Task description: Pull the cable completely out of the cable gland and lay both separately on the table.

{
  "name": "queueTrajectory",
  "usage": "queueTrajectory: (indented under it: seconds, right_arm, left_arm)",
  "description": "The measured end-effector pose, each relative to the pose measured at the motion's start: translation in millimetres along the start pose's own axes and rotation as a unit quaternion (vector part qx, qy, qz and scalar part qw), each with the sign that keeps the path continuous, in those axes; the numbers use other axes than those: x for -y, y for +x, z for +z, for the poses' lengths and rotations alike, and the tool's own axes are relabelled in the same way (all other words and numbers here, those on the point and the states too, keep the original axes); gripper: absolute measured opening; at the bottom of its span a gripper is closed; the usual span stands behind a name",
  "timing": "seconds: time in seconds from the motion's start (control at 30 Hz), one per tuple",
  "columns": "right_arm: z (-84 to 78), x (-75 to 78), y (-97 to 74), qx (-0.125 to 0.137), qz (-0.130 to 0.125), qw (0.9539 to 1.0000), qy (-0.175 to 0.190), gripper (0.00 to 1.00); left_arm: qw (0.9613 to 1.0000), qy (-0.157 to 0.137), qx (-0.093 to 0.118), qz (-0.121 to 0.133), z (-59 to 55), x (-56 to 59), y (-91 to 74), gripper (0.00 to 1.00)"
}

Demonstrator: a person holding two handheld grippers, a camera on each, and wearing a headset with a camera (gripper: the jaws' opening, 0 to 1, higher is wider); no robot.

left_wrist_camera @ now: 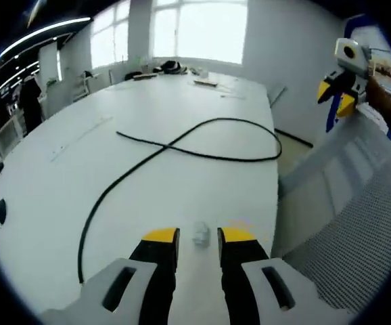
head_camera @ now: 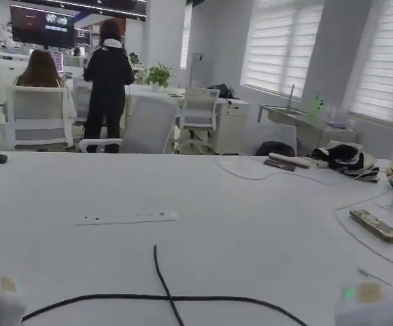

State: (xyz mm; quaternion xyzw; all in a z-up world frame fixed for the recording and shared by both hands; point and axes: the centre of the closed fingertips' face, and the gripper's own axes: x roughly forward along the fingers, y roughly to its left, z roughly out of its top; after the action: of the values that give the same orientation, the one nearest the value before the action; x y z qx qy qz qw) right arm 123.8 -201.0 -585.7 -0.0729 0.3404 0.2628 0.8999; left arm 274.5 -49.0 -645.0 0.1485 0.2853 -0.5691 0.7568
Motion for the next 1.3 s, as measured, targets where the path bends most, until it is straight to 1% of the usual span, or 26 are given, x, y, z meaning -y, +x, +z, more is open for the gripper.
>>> queueTrajectory:
  seconds: [0.03, 0.07, 0.1, 0.13, 0.17, 0.2, 0.23, 0.27, 0.3, 0.37, 0.4, 0.43, 0.5, 0.53, 0.57, 0.67, 0.73, 0.77, 0.83, 0.87, 0.97, 1.03, 1.17, 1.2, 1.27, 1.3]
  right_arm:
    - [-2.2, -2.2, 2.7, -0.003, 0.007, 1.0000, 0.006, 0.23]
    - [-4.1, -4.0, 5.2, -0.005, 0.013, 0.9999, 0.009, 0.23]
    - [-2.3, -5.0, 8.3, 0.005, 0.019, 0.9995, 0.023, 0.22]
    - [-2.7, -5.4, 10.4, 0.005, 0.025, 0.9994, 0.024, 0.22]
    - [-4.9, -4.7, 14.0, -0.001, 0.029, 0.9992, 0.028, 0.23]
    - [-5.3, -4.3, 15.0, -0.002, 0.030, 0.9991, 0.029, 0.23]
    - [-5.3, -2.5, 18.3, -0.002, 0.030, 0.9990, 0.033, 0.23]
    - [-4.8, -2.4, 21.5, -0.004, 0.036, 0.9986, 0.039, 0.23]
    - [-3.9, -2.7, 23.4, -0.004, 0.041, 0.9983, 0.042, 0.23]
    - [-1.7, -1.8, 26.7, -0.006, 0.043, 0.9981, 0.044, 0.24]
    - [-1.4, -0.7, 29.2, -0.009, 0.043, 0.9979, 0.047, 0.24]
    - [-2.9, -0.7, 30.9, -0.013, 0.042, 0.9975, 0.054, 0.26]
    - [-7.9, -4.9, 32.7, -0.020, 0.049, 0.9959, 0.073, 0.31]
    - [-9.4, -6.5, 33.4, -0.021, 0.054, 0.9954, 0.076, 0.33]
    - [-11.7, -8.0, 33.8, -0.024, 0.059, 0.9950, 0.077, 0.33]
    - [-16.1, -6.4, 33.8, -0.035, 0.053, 0.9949, 0.078, 0.34]
    - [-18.0, -6.6, 34.0, -0.040, 0.052, 0.9945, 0.081, 0.36]
    - [-18.2, -6.5, 33.7, -0.041, 0.052, 0.9945, 0.081, 0.37]
    - [-18.6, -6.8, 32.8, -0.041, 0.050, 0.9946, 0.080, 0.37]
    - [-18.9, -7.4, 32.4, -0.041, 0.052, 0.9946, 0.080, 0.37]
    - [-20.5, -8.5, 31.0, -0.044, 0.052, 0.9944, 0.081, 0.37]
    - [-19.3, -7.8, 29.7, -0.039, 0.051, 0.9944, 0.085, 0.36]
    - [-18.2, -7.9, 28.8, -0.037, 0.049, 0.9946, 0.084, 0.36]
    - [-18.1, -7.8, 28.7, -0.036, 0.049, 0.9946, 0.084, 0.36]
    - [-17.8, -7.6, 28.1, -0.034, 0.047, 0.9945, 0.087, 0.36]
    - [-17.6, -7.6, 28.1, -0.033, 0.047, 0.9945, 0.088, 0.36]
  left_arm:
    - [1.0000, -0.001, 0.005, 0.008, 7.0, 2.9, -11.5, 0.26]
    - [0.9995, 0.000, 0.001, 0.031, 14.3, 5.9, -32.6, 0.27]
    - [0.9987, 0.006, -0.004, 0.051, 16.3, 5.0, -44.4, 0.28]
    - [0.9966, 0.018, 0.003, 0.081, 23.4, 7.6, -65.6, 0.30]
    - [0.9949, 0.016, 0.018, 0.098, 29.9, 10.7, -78.8, 0.31]
    - [0.9933, 0.010, 0.039, 0.108, 37.3, 15.8, -91.1, 0.31]
    - [0.9910, -0.014, 0.065, 0.117, 42.8, 24.6, -107.2, 0.31]
    - [0.9881, -0.035, 0.079, 0.127, 43.5, 31.6, -120.9, 0.31]
    - [0.9866, -0.042, 0.080, 0.136, 40.5, 35.4, -128.5, 0.31]
    - [0.9829, -0.036, 0.086, 0.159, 34.1, 37.3, -140.9, 0.31]
    - [0.9786, -0.036, 0.089, 0.182, 26.4, 35.8, -149.4, 0.32]
    - [0.9757, -0.050, 0.088, 0.194, 16.2, 35.2, -154.0, 0.33]
    - [0.9725, -0.086, 0.088, 0.198, -0.6, 36.4, -158.0, 0.38]
    - [0.9706, -0.093, 0.088, 0.203, -6.0, 35.6, -160.3, 0.40]
    - [0.9675, -0.103, 0.086, 0.214, -14.6, 33.2, -163.6, 0.43]
    - [0.9618, -0.116, 0.078, 0.235, -31.2, 26.5, -168.4, 0.53]
    - [0.9562, -0.142, 0.086, 0.241, -38.9, 24.8, -168.0, 0.57]
    - [0.9560, -0.144, 0.086, 0.241, -40.3, 24.2, -167.0, 0.58]
    - [0.9556, -0.149, 0.080, 0.242, -45.2, 21.9, -163.3, 0.58]
    - [0.9556, -0.150, 0.078, 0.242, -45.2, 22.1, -161.8, 0.58]
    - [0.9563, -0.155, 0.081, 0.234, -42.6, 23.3, -157.0, 0.57]
    - [0.9565, -0.154, 0.083, 0.234, -40.1, 22.3, -154.2, 0.57]
    - [0.9587, -0.150, 0.085, 0.226, -34.6, 24.1, -149.3, 0.57]
    - [0.9589, -0.149, 0.085, 0.226, -34.4, 24.3, -148.8, 0.57]
    - [0.9580, -0.138, 0.084, 0.237, -33.4, 22.7, -150.5, 0.53]
    - [0.9589, -0.136, 0.084, 0.234, -32.8, 23.3, -149.8, 0.52]
